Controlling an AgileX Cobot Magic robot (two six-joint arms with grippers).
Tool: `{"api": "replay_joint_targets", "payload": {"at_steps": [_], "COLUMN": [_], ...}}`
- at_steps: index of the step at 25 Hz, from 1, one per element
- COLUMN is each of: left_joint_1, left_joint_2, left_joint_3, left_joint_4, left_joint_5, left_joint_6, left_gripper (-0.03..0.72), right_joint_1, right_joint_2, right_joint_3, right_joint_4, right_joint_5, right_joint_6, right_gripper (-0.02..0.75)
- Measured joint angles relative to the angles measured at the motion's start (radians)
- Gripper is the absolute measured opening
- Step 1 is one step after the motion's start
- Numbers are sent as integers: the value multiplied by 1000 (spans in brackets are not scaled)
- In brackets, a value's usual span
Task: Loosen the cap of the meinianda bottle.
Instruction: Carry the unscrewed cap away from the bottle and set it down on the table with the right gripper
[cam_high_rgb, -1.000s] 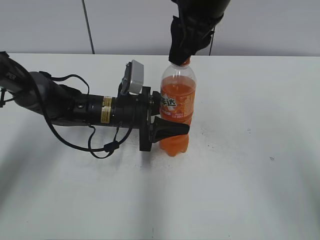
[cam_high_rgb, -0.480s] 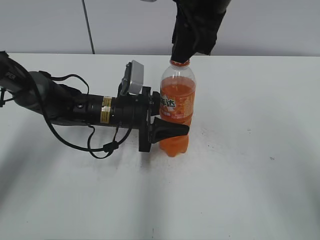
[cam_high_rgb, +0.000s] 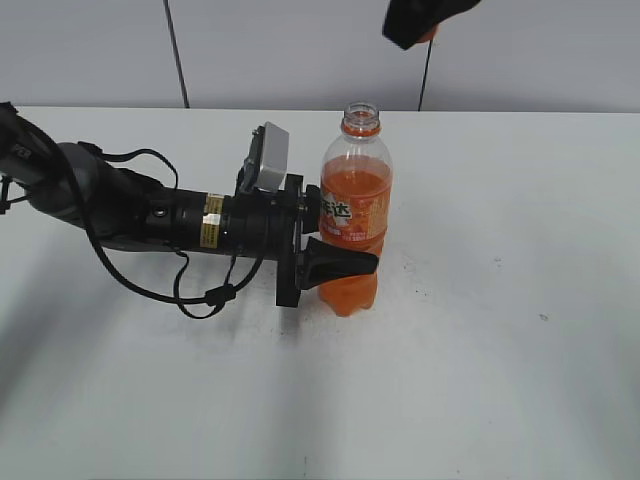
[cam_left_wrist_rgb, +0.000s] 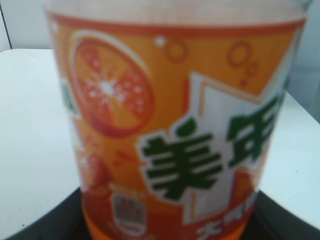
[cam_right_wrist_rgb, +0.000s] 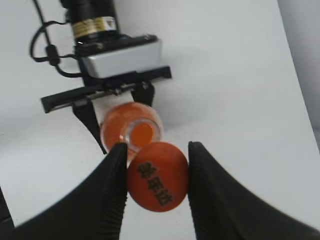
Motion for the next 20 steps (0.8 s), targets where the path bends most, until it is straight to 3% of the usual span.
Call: {"api": "replay_joint_targets", "payload": {"at_steps": [4,7,10,15,20], "left_joint_1": [0,0,0,0,0], "left_joint_2": [0,0,0,0,0], "left_joint_3": [0,0,0,0,0], "left_joint_4": [0,0,1,1,2], "left_joint_5": [0,0,0,-2,-2], "left_joint_6": [0,0,0,0,0], "left_gripper": [405,405,405,405,405], "right_joint_1": [-27,-93,-199,-415,-577], "right_joint_2": [-2,-2,-2,-2,-2], "right_joint_3": [35,114,228,468,652], "right_joint_4": [-193,-216,-184,-25,9], "right_joint_5": [-1,-1,-34,-267,-455], "right_joint_6": [382,534,622,655,659], "right_gripper": [277,277,277,277,277]}}
